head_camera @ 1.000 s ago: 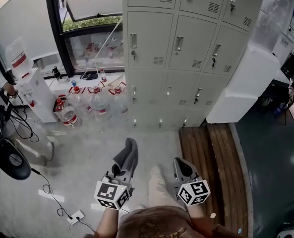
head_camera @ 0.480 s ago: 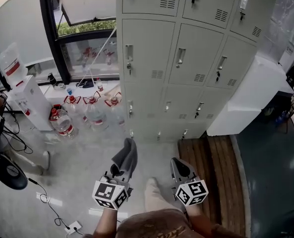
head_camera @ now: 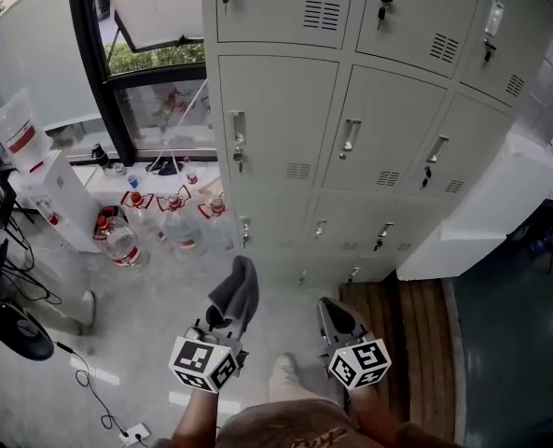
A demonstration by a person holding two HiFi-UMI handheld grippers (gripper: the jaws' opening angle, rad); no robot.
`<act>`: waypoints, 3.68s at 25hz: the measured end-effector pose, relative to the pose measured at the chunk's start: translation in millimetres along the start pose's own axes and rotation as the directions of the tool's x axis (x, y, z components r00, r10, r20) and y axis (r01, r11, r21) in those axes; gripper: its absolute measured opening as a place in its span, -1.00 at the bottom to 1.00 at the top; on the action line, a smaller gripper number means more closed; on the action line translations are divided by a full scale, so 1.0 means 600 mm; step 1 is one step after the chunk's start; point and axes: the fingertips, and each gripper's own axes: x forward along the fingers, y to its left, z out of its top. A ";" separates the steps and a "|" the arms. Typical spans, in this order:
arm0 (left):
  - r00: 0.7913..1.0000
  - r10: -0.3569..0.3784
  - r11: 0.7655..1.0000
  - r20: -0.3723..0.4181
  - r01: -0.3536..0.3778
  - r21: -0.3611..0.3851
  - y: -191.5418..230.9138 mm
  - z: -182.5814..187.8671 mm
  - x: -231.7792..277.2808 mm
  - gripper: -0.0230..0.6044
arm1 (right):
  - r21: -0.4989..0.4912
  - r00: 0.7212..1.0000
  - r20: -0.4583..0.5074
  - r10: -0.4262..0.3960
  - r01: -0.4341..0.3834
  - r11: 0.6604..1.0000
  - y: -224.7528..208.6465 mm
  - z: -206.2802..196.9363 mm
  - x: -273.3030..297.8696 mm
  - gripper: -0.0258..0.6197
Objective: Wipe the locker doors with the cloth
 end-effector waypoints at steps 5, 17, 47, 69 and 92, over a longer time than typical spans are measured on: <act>1.000 0.031 1.000 0.007 -0.031 0.000 0.016 0.014 0.068 -0.79 | 0.005 1.000 -0.002 0.022 -0.022 1.000 -0.055 0.019 0.049 -0.92; 0.996 0.094 0.995 -0.003 -0.094 0.016 0.056 0.027 0.133 -0.79 | 0.018 0.997 -0.010 0.079 -0.079 0.997 -0.108 0.038 0.141 -0.92; 0.987 0.013 0.997 0.163 -0.026 0.078 0.172 0.227 0.222 -0.79 | 0.018 1.000 0.018 0.008 -0.009 1.000 -0.083 0.053 0.187 -0.92; 0.954 0.083 0.980 0.289 -0.131 0.152 0.303 0.460 0.364 -0.79 | 0.040 1.000 0.000 0.026 -0.026 0.999 -0.076 0.040 0.205 -0.92; 0.967 -0.013 0.975 0.253 -0.044 0.218 0.285 0.473 0.447 -0.79 | 0.029 1.000 -0.009 0.026 -0.026 0.999 -0.095 0.051 0.249 -0.92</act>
